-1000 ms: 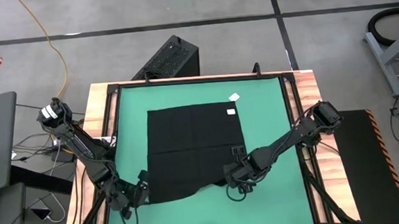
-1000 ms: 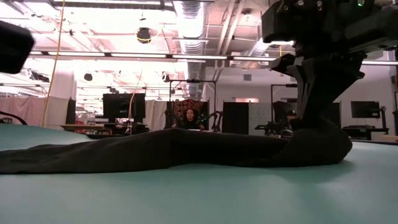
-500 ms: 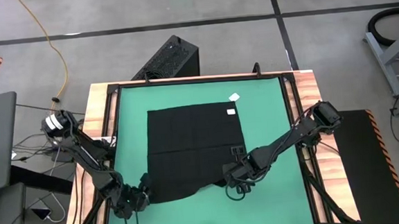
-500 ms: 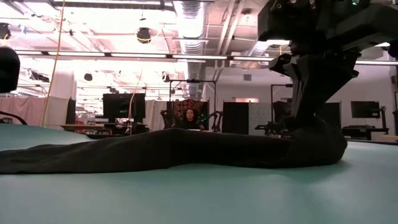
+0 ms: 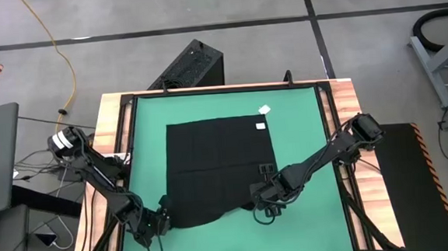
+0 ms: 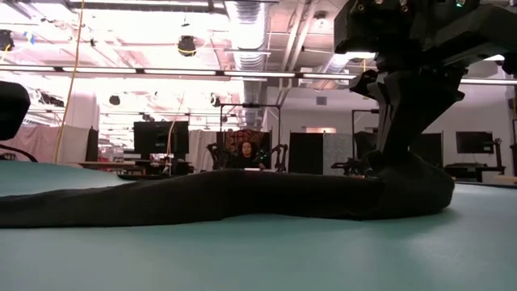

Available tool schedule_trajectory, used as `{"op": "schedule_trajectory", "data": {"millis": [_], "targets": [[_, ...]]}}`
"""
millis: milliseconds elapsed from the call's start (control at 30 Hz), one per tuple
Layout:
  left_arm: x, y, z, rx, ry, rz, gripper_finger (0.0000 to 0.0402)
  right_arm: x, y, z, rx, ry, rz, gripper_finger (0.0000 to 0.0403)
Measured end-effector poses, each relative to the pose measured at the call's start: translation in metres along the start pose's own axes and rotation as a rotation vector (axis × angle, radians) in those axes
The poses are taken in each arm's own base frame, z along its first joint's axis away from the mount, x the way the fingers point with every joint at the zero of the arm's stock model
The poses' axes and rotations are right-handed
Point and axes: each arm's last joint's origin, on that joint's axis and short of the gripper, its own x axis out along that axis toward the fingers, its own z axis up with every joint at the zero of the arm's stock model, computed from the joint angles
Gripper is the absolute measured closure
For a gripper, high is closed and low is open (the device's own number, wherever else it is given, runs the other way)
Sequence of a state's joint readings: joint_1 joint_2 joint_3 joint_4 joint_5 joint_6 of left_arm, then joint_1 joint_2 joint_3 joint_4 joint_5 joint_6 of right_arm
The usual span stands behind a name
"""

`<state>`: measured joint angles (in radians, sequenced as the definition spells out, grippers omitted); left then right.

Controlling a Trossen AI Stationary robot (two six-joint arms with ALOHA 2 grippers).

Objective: Roll towel
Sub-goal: Roll the black towel

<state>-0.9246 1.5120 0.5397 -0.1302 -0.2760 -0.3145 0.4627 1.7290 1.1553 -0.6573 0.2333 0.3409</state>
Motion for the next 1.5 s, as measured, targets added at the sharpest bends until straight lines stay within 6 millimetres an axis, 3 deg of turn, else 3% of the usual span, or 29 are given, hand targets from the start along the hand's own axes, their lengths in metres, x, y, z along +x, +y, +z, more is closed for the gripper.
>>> {"op": "schedule_trajectory", "data": {"millis": [100,333,533,700,933,1167,1367,1500], "targets": [[-0.006,0.002,0.001,-0.05,-0.013,0.008,0.0392,-0.001,0.003,-0.001,0.002,-0.004,0.003,0.04],[-0.033,0.013,0.002,-0.198,-0.077,0.081,0.04,-0.003,0.011,-0.003,0.024,-0.014,0.016,0.04],[-0.052,0.02,0.0,-0.284,-0.112,0.12,0.0401,-0.019,0.032,-0.006,-0.023,-0.113,0.026,0.04],[-0.055,0.02,0.003,-0.301,-0.137,0.089,0.0401,-0.033,0.046,-0.012,0.001,-0.18,0.0,0.04],[-0.055,0.018,0.003,-0.312,-0.119,0.031,0.0401,-0.039,0.055,-0.033,0.107,-0.133,-0.117,0.04],[-0.055,0.024,0.004,-0.311,-0.163,0.142,0.0401,-0.04,0.049,-0.032,0.17,-0.223,-0.259,0.04],[-0.055,0.034,0.006,-0.362,-0.179,0.219,0.0401,-0.038,0.03,-0.024,0.223,-0.263,-0.381,0.04],[-0.066,0.044,0.009,-0.375,-0.176,0.343,0.0401,-0.041,0.013,-0.02,0.255,-0.283,-0.463,0.04]]}}
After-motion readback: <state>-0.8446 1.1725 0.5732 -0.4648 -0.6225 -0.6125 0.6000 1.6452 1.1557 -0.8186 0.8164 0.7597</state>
